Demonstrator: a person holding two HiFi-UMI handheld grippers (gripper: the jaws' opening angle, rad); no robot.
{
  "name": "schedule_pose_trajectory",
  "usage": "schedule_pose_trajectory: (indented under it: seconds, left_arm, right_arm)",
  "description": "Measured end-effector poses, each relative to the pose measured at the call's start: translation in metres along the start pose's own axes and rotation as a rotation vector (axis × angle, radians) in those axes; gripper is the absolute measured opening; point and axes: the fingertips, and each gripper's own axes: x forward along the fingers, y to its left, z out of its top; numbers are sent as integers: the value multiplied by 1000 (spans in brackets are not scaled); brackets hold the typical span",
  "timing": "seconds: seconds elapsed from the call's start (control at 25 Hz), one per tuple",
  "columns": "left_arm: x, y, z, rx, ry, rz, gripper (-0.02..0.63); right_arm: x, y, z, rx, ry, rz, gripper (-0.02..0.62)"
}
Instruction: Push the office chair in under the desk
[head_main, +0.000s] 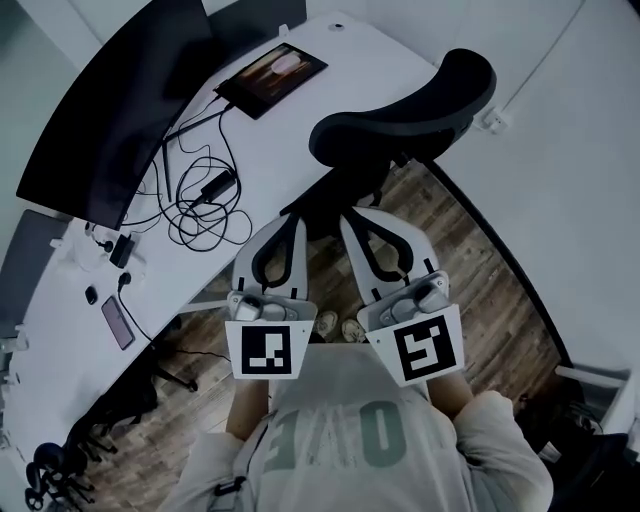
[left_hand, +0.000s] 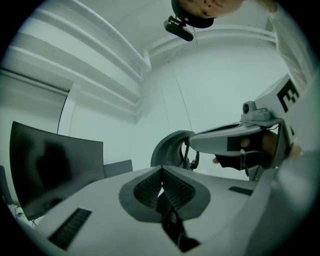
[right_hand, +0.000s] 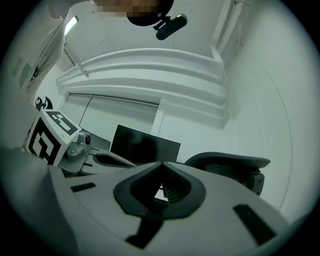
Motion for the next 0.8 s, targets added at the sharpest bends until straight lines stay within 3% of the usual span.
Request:
schedule_pose_trajectory:
  seconds: [0.8]
  left_arm:
    - [-7, 21, 2, 8, 7, 46, 17]
  right_arm:
    - [12, -9, -4, 47, -3, 33, 20]
